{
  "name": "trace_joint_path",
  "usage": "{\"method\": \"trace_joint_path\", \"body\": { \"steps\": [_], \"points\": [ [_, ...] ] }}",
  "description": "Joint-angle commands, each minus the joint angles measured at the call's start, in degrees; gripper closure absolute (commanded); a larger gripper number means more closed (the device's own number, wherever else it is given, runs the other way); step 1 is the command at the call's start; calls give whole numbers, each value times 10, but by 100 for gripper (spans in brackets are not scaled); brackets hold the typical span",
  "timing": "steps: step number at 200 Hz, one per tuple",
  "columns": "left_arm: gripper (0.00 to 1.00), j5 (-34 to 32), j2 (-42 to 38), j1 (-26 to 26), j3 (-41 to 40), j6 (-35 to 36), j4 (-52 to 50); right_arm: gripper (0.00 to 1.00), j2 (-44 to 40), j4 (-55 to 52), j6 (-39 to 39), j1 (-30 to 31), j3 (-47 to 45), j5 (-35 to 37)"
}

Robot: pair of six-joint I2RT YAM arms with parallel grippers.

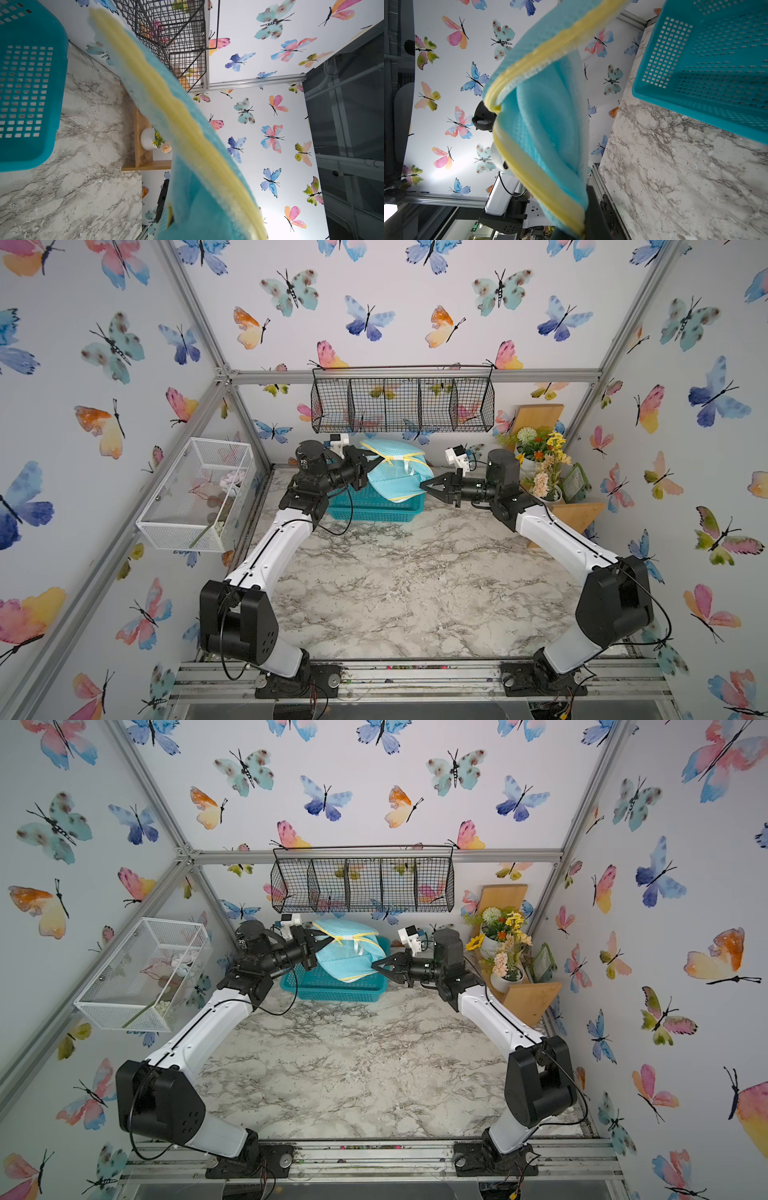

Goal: Turn the laundry bag inside out
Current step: Turn over the laundry bag.

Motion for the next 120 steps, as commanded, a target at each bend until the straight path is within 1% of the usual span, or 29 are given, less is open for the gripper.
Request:
{"method": "trace_joint_path", "body": {
  "steps": [1,27,40,46,66,75,81,90,104,109,120],
  "points": [
    [100,-81,-32,46,33,-15,99,98,-13,-105,-49,-13,-38,-92],
    [100,-87,-31,46,39,3,78,97,-28,-131,-64,-13,-35,-115],
    [100,-90,-31,47,37,2,79,98,-32,-169,-91,-13,-30,-114],
    [100,-92,-30,46,39,0,80,97,-32,-200,-112,-13,-28,-108],
    [100,-96,-29,47,40,-12,90,97,-24,-323,-197,-16,-24,-55],
    [100,-94,-28,49,47,-15,92,97,-18,-363,-222,-21,-23,-36],
    [100,-91,-26,49,53,-10,87,95,-16,-362,-221,-23,-24,-38],
    [100,-87,-24,48,62,-5,76,90,-15,-327,-191,-23,-21,-43],
    [100,-76,-21,47,60,-13,82,90,-17,-245,-126,-23,-17,-47],
    [100,-76,-22,47,54,-20,91,92,-14,-258,-135,-23,-6,-37],
    [100,-85,-27,48,36,-39,115,96,5,-342,-198,-23,24,-8]
  ]
}}
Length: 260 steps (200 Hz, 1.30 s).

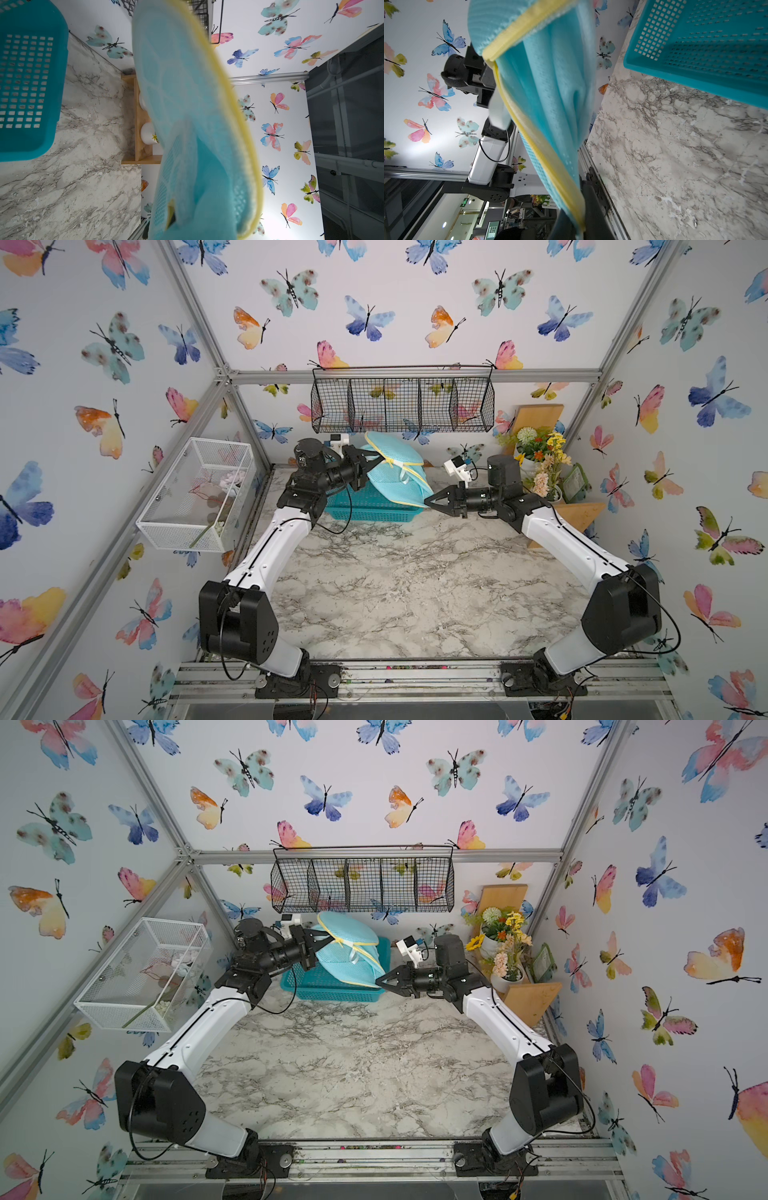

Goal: Turn the laundry bag inside out
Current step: Turn over the laundry bag.

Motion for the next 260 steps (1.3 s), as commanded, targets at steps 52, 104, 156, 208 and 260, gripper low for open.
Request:
{"method": "trace_joint_path", "body": {
  "steps": [52,104,156,208,260],
  "points": [
    [100,-106,-16,27,-22,-174,280,97,75,-99,-21,-16,17,70],
    [100,-187,-31,-2,-90,-251,372,98,171,34,41,25,83,43],
    [100,-262,-2,-16,-100,-282,435,98,178,-126,-109,89,121,22],
    [100,-337,-22,-29,-92,-325,457,97,250,-268,-171,64,174,259],
    [100,-341,-80,-25,-117,-371,439,97,254,-196,-111,-41,185,392]
  ]
}}
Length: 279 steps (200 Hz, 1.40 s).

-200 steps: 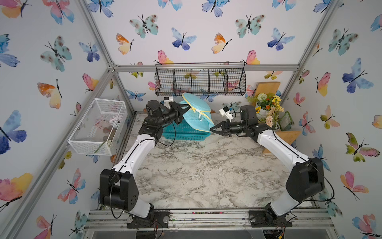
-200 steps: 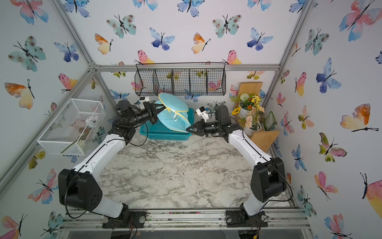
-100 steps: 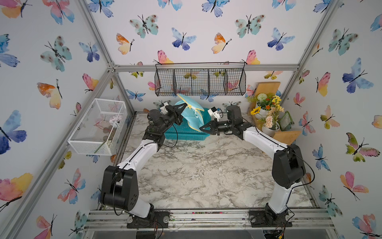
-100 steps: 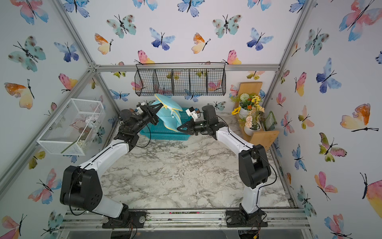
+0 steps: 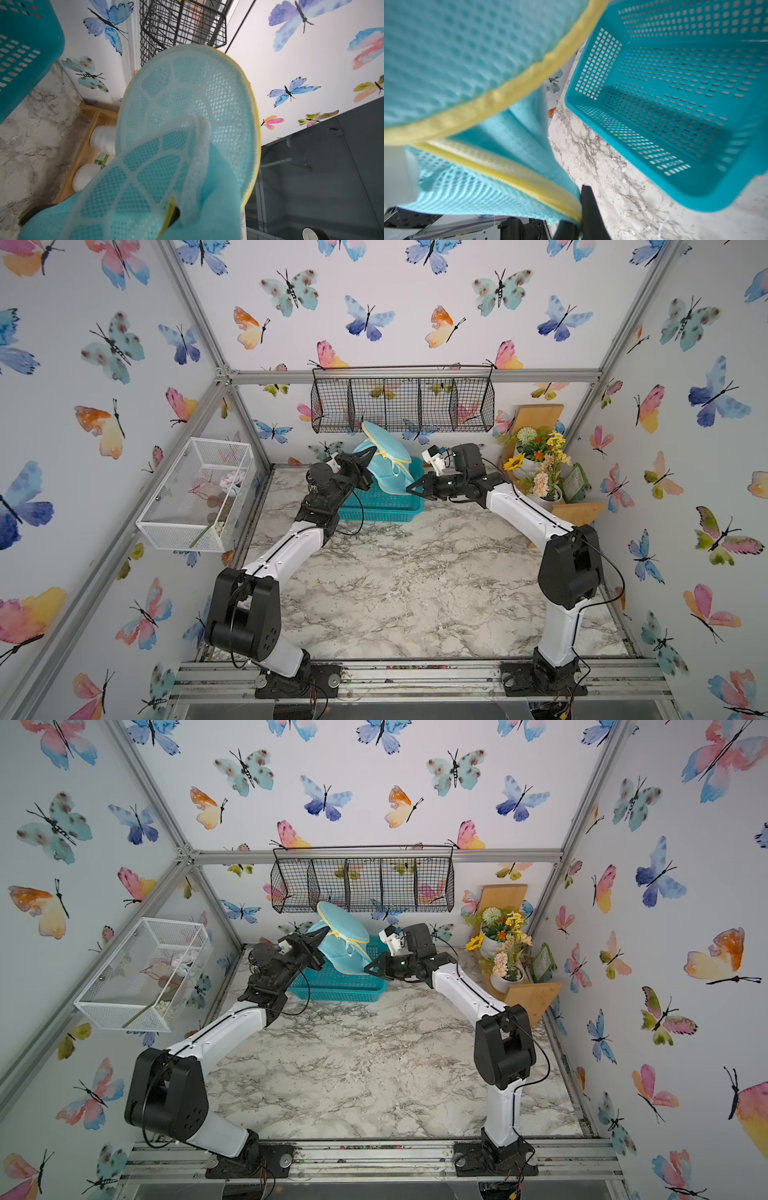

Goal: Turn the laundry bag inside out
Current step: Turn over the laundry bag.

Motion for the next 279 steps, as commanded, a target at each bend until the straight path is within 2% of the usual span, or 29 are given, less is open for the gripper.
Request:
{"method": "trace_joint_path", "body": {
  "steps": [1,42,74,89,105,109,118,130,139,159,178,188,231,260,279],
  "points": [
    [100,-74,-94,17,27,-71,175,97,48,-108,23,-68,-21,188],
    [100,-52,-131,17,-29,-102,183,97,85,-92,40,-104,75,239],
    [100,-31,-143,20,-59,-111,188,97,65,-18,71,-135,59,239],
    [100,-9,-136,21,-69,-118,202,97,34,69,106,-157,6,190],
    [100,13,-124,21,-78,-118,217,97,14,228,186,-184,-59,52],
    [100,18,-122,21,-80,-117,218,94,14,262,208,-186,-63,16],
    [100,24,-113,21,-84,-111,224,78,24,299,254,-185,-50,-72],
    [100,35,-102,24,-80,-89,219,63,25,297,290,-168,-32,-134],
    [100,34,-96,25,-77,-69,210,51,9,259,285,-151,-26,-155],
    [100,28,-78,31,-68,-32,198,38,-47,144,249,-128,-45,-158],
    [100,15,-65,33,-61,1,180,30,-128,161,280,-114,-127,-147],
    [100,17,-58,33,-49,20,160,27,-151,149,278,-97,-138,-133],
    [100,20,-29,25,-28,34,141,24,-128,106,210,5,-25,-73],
    [100,22,-20,22,-24,31,142,24,-131,148,198,9,-18,-45],
    [100,23,-19,18,-24,31,141,24,-114,127,180,9,8,-47]
  ]
}}
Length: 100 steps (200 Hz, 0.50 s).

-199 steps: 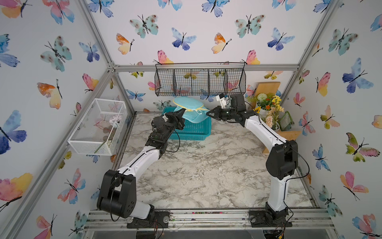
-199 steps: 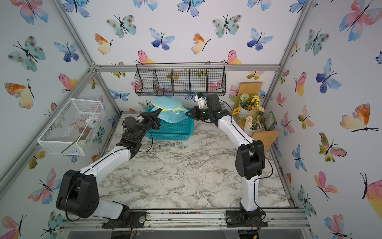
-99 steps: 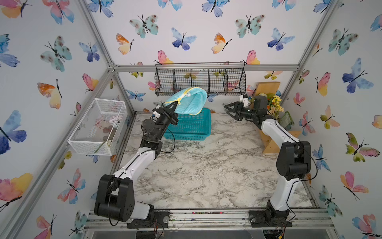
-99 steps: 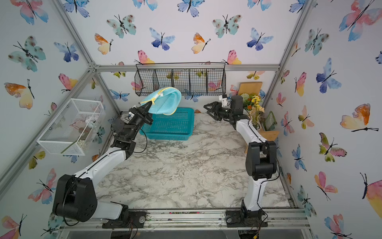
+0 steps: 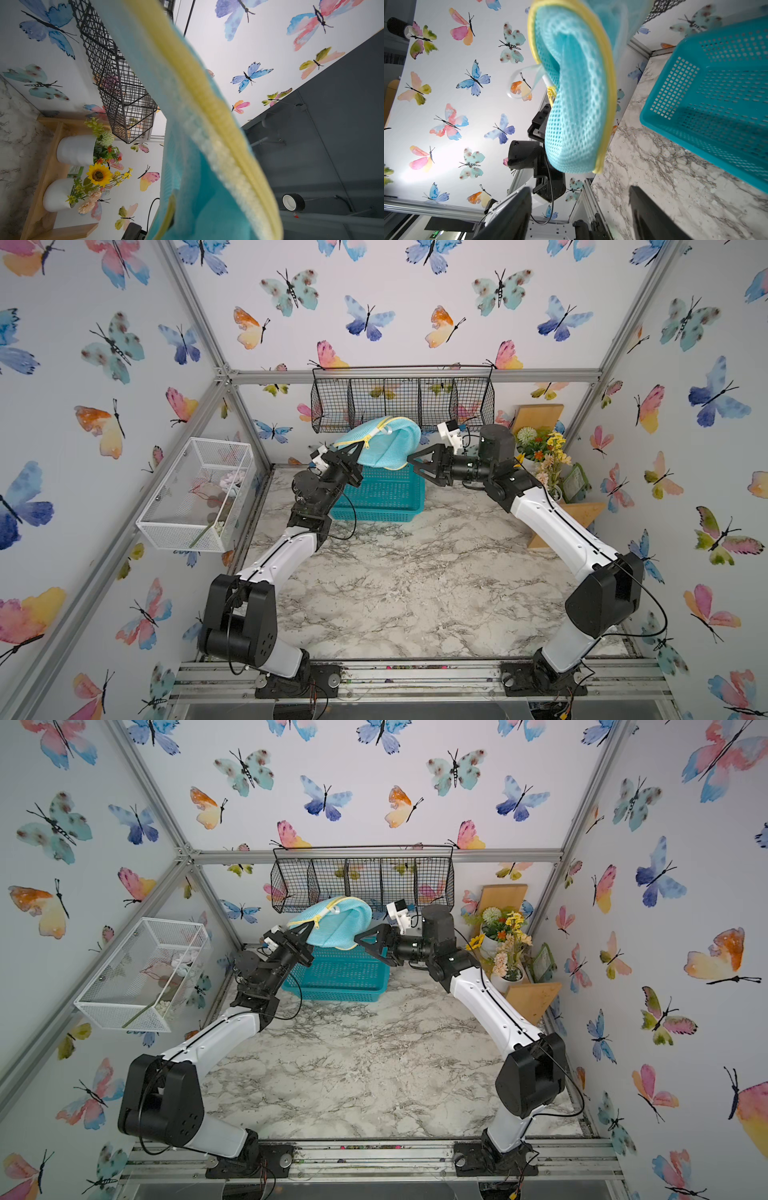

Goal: Turn the laundry bag inside out
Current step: Turn over the laundry bag.

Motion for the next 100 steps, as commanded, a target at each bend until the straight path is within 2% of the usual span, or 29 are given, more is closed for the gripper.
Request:
{"method": "trace_joint_path", "body": {
  "steps": [1,19,73,79,100],
  "points": [
    [100,2,-1,-7,15,12,15,24,24,-11,-36,-8,29,30],
    [100,6,0,-11,16,10,15,33,42,-29,-47,-8,53,35],
    [100,22,-5,-16,0,-13,29,94,67,-13,-60,-20,74,47],
    [100,21,-9,-16,-7,-19,32,97,63,-8,-61,-29,63,47],
    [100,29,-32,-3,-32,-33,34,97,46,-37,-98,-69,40,49]
  ]
}}
